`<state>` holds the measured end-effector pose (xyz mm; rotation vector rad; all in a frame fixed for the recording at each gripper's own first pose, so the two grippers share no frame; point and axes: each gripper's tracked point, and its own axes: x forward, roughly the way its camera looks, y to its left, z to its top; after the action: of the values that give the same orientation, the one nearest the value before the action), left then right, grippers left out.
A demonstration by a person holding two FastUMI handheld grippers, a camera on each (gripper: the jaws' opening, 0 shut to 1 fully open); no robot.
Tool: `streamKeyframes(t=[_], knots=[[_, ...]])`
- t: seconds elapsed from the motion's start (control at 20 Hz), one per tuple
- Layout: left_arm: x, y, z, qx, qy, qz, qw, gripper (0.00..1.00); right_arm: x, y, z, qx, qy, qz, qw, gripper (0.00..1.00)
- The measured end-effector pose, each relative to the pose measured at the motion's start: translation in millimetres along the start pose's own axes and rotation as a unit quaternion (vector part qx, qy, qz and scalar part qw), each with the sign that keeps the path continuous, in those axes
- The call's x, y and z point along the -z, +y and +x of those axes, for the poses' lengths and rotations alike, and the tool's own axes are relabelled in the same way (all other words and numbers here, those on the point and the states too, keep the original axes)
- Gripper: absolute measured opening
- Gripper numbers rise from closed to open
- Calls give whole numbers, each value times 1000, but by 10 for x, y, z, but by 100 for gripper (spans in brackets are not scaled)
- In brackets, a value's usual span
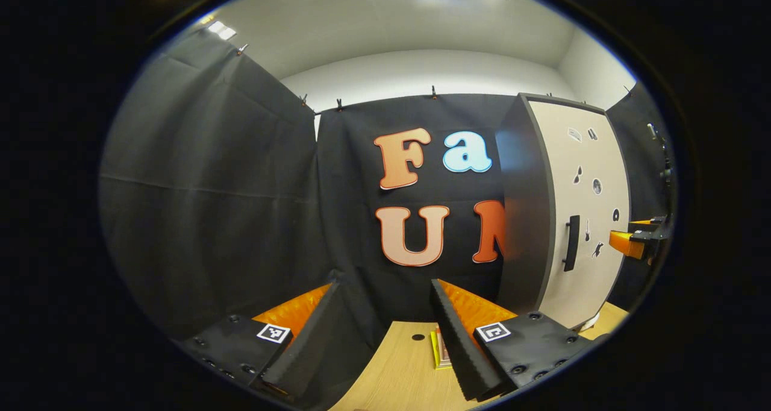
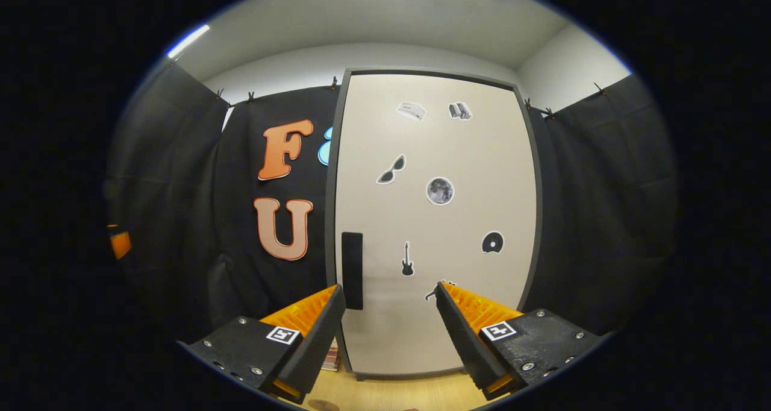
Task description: Open the cabinet door with the right hand, grasp the bottle in the cabinet with the left hand and place it on the coaster, then close the cabinet door with the right hand.
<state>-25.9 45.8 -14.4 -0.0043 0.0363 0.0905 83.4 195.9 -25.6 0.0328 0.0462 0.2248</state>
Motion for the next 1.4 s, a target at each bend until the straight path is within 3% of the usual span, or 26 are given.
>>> streamKeyframes(t=[0.4,0.6,1.05,1.25,1.4], knots=[[134,340,-41,-31,15,4,999,96,255,402,631,-12,27,-11,1000,93],[129,498,-75,-44,13,9,999,96,317,406,904,3,29,-10,1000,87],[147,626,-55,-52,16,16,998,96,521,414,1232,16,49,-11,999,56],[214,638,-42,-50,24,12,998,96,578,406,1247,13,49,5,999,37],[258,621,-24,-47,25,6,999,96,581,402,1212,6,50,8,999,30]])
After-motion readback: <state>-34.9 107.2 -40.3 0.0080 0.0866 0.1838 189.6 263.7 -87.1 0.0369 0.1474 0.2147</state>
